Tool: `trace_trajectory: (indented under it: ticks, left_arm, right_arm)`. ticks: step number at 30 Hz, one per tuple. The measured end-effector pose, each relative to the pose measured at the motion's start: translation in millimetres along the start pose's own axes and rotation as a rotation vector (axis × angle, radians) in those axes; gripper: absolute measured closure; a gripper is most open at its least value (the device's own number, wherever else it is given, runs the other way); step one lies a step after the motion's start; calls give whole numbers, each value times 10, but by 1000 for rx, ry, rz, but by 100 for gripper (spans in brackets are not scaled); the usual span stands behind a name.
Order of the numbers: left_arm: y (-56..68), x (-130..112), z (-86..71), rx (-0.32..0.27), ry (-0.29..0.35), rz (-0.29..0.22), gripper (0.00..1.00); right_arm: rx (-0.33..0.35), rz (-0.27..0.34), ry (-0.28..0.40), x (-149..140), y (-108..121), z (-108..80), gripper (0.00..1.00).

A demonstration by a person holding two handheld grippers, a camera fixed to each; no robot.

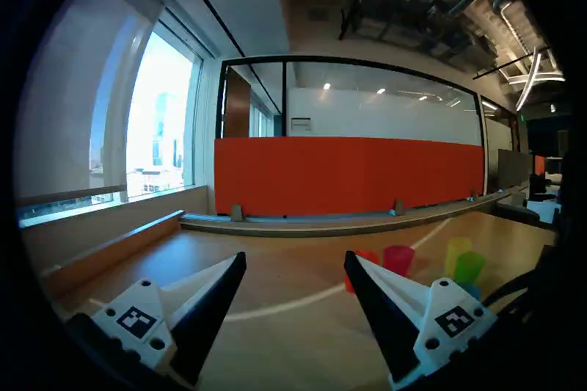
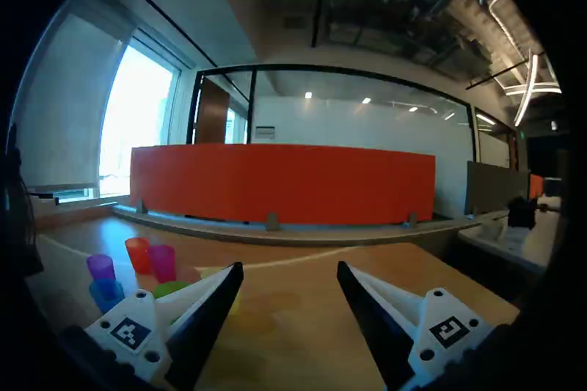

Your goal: Pour water

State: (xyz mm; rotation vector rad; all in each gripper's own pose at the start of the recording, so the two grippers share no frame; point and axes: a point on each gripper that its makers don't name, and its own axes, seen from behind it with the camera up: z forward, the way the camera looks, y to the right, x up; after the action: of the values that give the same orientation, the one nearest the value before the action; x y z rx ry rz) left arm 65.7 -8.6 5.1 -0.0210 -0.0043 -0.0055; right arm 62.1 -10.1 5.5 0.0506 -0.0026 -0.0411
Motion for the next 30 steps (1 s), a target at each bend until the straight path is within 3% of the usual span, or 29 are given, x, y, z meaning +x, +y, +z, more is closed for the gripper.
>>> trace_trajectory:
  ticks: [16,24,30]
  left_arm:
    - [92,770,142,-57,0,4,0]
    - [128,1149,208,-86,10,19,0]
    - [172,1231,242,-108,-2,10,0]
  right_arm:
    - [47,63,6,899,-28,122,1]
    - [51,50,-7,1185,-36,202,1]
    - [56,51,-8,1265,-42,232,1]
